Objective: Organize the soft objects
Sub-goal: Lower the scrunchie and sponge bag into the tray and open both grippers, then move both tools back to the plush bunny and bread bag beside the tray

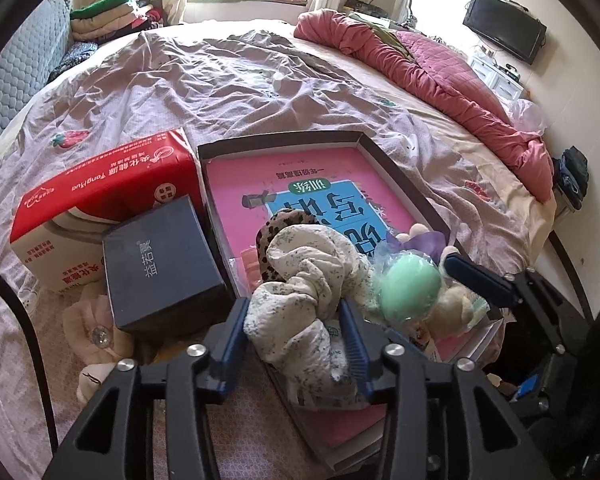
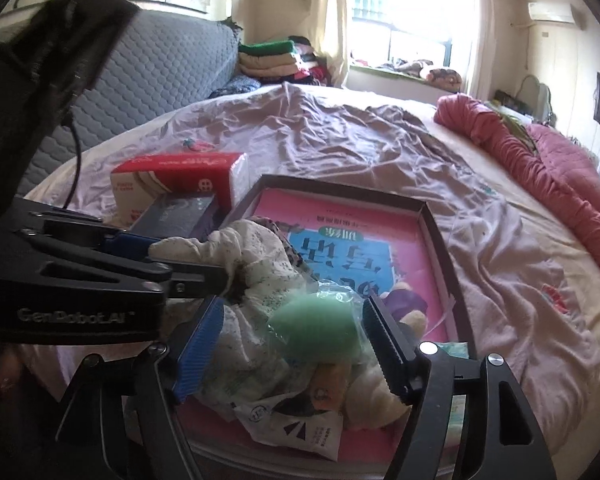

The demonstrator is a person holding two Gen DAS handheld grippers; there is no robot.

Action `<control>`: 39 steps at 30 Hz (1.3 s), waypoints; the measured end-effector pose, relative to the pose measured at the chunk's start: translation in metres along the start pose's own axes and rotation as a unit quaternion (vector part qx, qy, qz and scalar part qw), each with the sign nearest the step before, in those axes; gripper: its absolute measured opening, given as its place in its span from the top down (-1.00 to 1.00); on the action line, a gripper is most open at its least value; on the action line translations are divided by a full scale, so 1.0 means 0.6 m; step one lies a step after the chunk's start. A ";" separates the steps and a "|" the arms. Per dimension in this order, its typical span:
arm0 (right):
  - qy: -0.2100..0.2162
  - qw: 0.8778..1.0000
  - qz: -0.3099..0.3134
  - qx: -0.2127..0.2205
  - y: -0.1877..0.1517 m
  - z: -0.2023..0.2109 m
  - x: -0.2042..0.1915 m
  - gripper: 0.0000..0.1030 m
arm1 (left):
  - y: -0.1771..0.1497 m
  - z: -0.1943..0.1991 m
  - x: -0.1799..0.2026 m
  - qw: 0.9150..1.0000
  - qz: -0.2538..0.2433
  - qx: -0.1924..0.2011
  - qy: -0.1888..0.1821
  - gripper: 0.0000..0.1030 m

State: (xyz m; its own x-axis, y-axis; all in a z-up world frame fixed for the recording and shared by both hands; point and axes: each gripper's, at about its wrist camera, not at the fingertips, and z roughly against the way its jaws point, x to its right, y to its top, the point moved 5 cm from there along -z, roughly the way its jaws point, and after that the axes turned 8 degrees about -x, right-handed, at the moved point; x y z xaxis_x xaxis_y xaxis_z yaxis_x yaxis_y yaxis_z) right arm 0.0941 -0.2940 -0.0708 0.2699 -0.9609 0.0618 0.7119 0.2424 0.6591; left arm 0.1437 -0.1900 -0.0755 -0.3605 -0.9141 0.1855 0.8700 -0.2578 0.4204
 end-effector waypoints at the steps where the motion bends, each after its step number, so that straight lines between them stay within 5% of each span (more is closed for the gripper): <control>1: -0.004 1.000 0.000 0.002 0.000 0.004 0.002 -0.44 | 0.000 0.002 0.001 1.000 -0.002 0.001 0.003 0.09; 20: -0.001 0.996 -0.079 0.043 0.007 0.087 0.045 -0.45 | 0.000 0.083 -0.009 0.998 -0.006 0.048 0.032 -0.24; 39: 0.044 0.997 -0.012 0.061 0.055 0.131 -0.071 -0.46 | -0.039 0.183 -0.148 0.991 0.054 0.078 0.091 -0.24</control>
State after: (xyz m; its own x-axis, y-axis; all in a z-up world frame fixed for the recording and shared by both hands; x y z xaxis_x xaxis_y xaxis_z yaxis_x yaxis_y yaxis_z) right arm 0.0552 -0.2552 0.0074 0.3126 -0.9497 -0.0174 0.6361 0.1957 0.7464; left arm 0.1185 -0.0686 -0.0043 -0.1882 -0.9789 0.0796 0.8324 -0.1160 0.5418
